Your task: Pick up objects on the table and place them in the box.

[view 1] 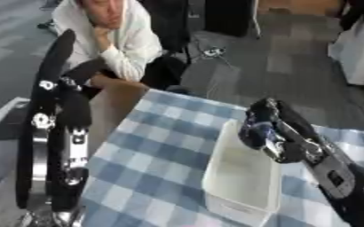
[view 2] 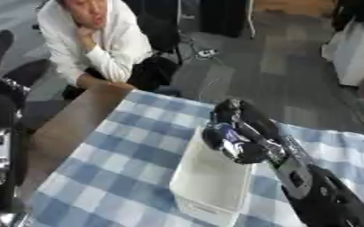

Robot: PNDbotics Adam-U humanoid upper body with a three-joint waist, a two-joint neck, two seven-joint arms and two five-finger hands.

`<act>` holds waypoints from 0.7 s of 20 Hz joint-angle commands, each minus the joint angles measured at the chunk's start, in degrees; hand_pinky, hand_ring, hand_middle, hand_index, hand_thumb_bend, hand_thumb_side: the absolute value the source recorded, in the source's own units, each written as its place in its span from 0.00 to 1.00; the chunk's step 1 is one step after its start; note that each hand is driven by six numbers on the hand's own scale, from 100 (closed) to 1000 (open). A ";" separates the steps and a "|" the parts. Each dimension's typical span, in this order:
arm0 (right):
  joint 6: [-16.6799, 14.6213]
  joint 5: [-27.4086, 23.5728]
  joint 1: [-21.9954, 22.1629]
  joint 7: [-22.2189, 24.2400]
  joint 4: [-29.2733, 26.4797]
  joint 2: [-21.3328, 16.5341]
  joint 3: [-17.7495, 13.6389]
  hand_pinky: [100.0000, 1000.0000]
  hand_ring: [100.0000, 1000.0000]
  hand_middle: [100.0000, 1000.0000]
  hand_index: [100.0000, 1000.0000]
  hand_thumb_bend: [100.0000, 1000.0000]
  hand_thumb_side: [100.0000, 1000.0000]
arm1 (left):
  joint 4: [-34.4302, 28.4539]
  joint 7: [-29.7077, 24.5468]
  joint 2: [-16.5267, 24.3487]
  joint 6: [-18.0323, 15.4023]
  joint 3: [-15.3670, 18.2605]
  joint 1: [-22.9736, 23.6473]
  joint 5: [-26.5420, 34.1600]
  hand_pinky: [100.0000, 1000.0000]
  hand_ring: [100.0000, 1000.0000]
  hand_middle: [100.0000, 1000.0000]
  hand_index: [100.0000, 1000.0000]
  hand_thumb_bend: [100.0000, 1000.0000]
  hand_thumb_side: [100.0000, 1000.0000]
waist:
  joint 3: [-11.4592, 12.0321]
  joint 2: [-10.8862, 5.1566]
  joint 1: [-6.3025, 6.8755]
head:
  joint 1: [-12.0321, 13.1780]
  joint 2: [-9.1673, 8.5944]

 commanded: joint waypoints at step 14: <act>-0.13 6.49 -0.43 3.13 -3.02 -2.11 -0.23 0.88 0.82 0.89 0.89 0.42 1.00 | -0.93 -0.14 0.18 -0.05 -0.03 -0.71 0.07 0.86 0.75 0.98 0.99 0.00 0.86 | -0.02 -1.25 0.22 | 0.59 -0.52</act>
